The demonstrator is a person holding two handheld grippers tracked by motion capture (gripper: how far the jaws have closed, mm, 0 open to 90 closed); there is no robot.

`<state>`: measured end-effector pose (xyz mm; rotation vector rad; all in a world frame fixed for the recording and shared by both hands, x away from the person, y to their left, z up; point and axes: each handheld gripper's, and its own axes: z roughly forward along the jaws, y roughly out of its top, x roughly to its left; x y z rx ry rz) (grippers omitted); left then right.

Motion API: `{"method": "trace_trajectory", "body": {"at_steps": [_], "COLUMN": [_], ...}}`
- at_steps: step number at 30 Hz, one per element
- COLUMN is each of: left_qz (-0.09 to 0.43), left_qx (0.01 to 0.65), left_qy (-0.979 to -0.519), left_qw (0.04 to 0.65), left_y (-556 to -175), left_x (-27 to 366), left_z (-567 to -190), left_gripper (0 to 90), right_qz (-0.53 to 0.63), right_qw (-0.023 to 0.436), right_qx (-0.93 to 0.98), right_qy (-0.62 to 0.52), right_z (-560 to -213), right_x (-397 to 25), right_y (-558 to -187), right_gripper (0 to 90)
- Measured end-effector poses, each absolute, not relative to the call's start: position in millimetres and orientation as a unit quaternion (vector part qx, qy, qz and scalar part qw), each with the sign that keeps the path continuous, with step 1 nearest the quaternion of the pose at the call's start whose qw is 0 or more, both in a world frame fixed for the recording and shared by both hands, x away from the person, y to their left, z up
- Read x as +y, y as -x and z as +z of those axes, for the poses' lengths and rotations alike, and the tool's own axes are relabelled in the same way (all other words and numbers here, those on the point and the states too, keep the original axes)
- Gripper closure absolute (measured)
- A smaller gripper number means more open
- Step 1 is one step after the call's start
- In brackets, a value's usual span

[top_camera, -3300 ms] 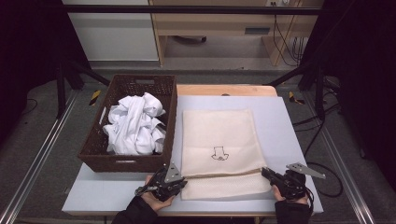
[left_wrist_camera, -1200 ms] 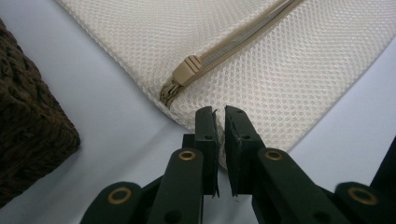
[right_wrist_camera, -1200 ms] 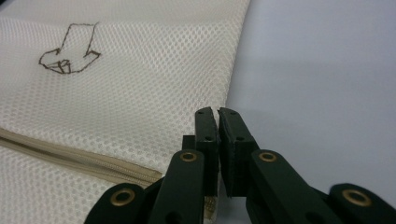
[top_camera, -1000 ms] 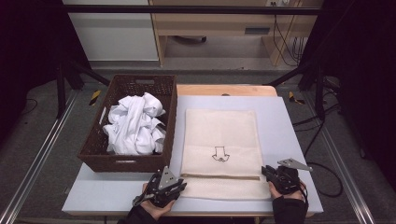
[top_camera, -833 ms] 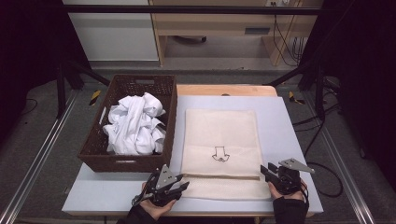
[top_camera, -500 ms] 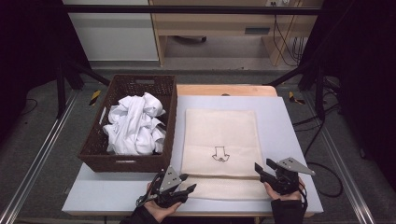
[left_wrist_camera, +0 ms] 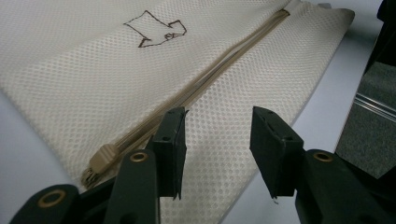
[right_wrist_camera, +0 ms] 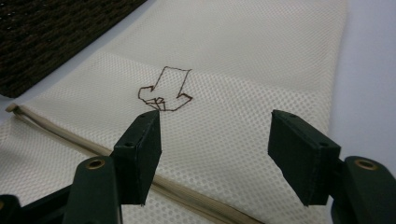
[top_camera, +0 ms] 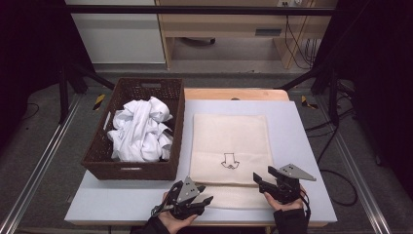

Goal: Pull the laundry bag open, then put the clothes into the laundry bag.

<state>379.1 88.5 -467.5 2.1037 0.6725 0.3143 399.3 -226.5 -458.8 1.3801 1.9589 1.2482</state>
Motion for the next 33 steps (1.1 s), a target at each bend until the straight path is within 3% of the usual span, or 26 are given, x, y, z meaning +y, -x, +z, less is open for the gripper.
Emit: {"method": "trace_trajectory", "body": {"at_steps": [14,26,33], "left_qz": [0.100,0.094,0.103], "left_qx": [0.241,0.243,0.247], "left_qy": [-0.875,-0.873,-0.875], "left_qw": [0.408,0.412,0.404], "left_y": [-389,-391,-390], "left_x": [59,60,56], "left_z": [-481,-486,-483], "left_gripper": [87.2,89.5,89.5], "right_qz": [0.448,0.433,0.416], "right_qw": [0.200,0.159,0.149], "right_qx": [0.725,0.758,0.776], "right_qy": [-0.483,-0.462,-0.450], "right_z": [-462,-472,-481], "right_x": [-205,-179,-165], "right_y": [-404,-405,-409], "right_gripper": [39.7,54.2,57.1]}}
